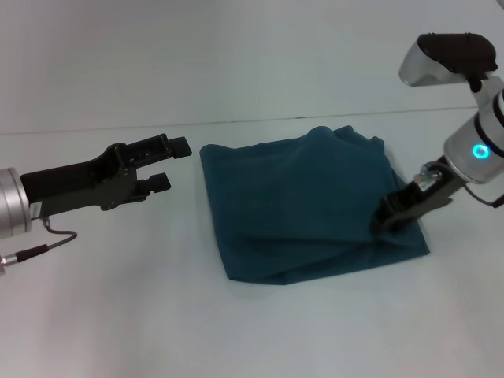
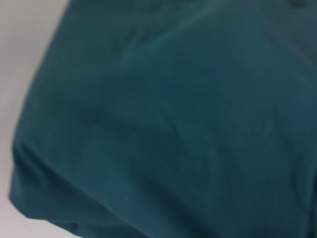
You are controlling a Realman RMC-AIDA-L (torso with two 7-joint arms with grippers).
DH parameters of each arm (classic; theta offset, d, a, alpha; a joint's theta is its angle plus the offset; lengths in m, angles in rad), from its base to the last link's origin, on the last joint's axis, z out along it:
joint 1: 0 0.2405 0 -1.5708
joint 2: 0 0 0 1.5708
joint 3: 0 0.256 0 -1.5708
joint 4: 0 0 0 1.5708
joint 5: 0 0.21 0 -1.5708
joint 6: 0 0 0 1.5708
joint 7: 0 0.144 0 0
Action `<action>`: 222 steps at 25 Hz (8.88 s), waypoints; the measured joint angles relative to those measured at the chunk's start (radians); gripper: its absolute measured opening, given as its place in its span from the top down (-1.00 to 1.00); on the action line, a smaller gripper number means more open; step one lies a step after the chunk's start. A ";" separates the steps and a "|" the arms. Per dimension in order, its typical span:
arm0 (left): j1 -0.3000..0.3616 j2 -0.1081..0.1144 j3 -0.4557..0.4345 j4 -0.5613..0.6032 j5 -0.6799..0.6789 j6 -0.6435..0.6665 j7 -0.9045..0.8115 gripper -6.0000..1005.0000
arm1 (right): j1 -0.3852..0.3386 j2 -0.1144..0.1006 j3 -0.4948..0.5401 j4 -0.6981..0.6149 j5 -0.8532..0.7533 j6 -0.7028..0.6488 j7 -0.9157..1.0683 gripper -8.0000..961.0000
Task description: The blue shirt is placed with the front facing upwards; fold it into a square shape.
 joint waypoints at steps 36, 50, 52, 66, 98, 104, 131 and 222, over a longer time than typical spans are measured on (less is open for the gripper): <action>0.004 -0.001 0.005 0.001 -0.002 0.010 0.013 -0.83 | -0.055 0.011 0.053 -0.182 -0.032 -0.097 0.009 0.28; -0.029 0.019 0.014 0.002 0.073 0.016 0.003 -0.83 | -0.208 -0.081 0.379 -0.185 0.598 -0.099 -0.141 -0.08; -0.042 0.021 0.017 0.000 0.101 0.010 -0.015 -0.83 | -0.222 -0.129 0.412 -0.138 0.623 -0.097 -0.117 -0.27; -0.148 0.044 0.133 -0.109 0.188 -0.105 -0.080 -0.83 | -0.241 -0.300 0.424 -0.071 0.405 -0.047 -0.005 -0.92; -0.273 -0.008 0.476 -0.288 0.204 -0.673 -0.057 -0.82 | -0.212 -0.293 0.407 -0.065 0.378 -0.050 -0.025 -0.97; -0.279 -0.009 0.481 -0.313 0.246 -0.697 -0.067 -0.82 | -0.209 -0.291 0.407 -0.065 0.380 -0.049 -0.025 -0.97; -0.367 -0.016 0.564 -0.379 0.253 -0.714 -0.078 -0.39 | -0.204 -0.282 0.418 -0.063 0.394 -0.039 -0.034 -0.97; -0.015 0.050 -0.063 -0.151 0.231 -0.022 0.011 -0.86 | -0.202 -0.250 0.420 -0.060 0.396 -0.054 -0.053 -0.97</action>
